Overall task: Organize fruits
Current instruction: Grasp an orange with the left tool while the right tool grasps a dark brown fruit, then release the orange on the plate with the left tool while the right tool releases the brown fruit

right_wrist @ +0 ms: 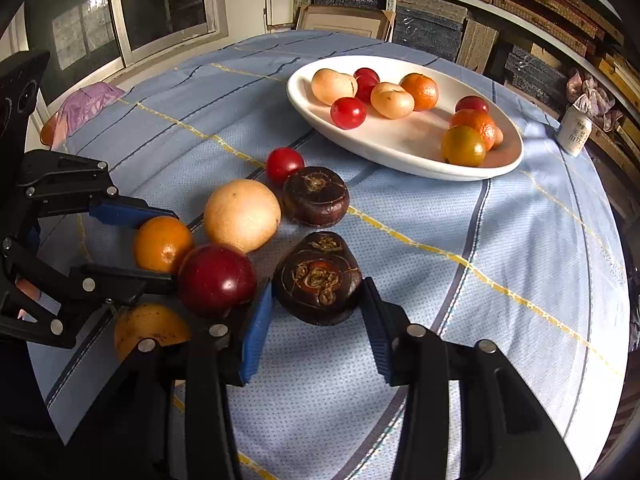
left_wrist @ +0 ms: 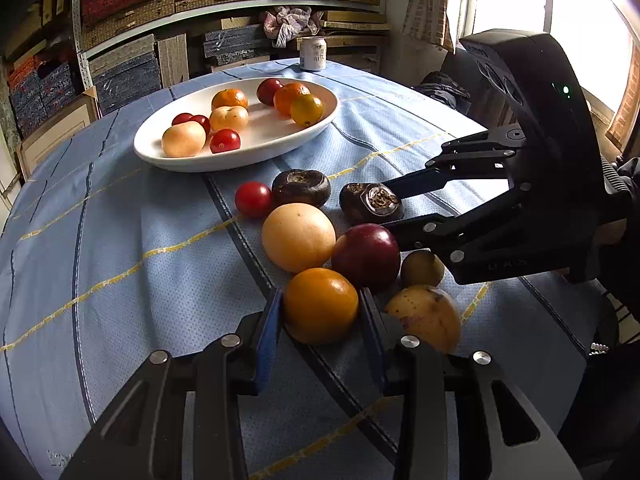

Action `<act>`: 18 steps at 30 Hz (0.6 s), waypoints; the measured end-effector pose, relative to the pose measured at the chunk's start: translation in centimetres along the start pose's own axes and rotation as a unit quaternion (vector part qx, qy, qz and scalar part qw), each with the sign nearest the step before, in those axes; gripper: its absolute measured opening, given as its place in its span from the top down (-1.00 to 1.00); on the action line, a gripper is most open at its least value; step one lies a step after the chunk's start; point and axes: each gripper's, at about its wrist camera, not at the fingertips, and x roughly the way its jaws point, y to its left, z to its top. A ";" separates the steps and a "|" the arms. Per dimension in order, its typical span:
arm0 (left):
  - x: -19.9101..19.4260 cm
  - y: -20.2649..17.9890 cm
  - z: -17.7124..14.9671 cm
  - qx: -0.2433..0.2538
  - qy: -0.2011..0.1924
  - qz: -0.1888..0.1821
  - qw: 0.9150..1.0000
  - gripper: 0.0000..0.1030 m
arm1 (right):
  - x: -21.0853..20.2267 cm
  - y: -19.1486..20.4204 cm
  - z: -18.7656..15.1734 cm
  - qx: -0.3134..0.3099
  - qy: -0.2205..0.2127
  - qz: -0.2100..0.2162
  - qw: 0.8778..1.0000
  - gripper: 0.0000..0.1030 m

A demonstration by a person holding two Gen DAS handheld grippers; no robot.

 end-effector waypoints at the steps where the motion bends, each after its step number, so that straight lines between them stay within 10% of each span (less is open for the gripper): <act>1: -0.1 0.0 -0.1 0.000 0.000 0.000 1.000 0.26 | -0.1 0.0 -0.1 0.002 -0.003 0.001 1.000 0.16; 18: -3.4 3.1 4.8 -0.011 -0.061 0.039 0.997 0.26 | -5.2 -3.9 2.6 0.042 -0.058 -0.020 0.997 0.16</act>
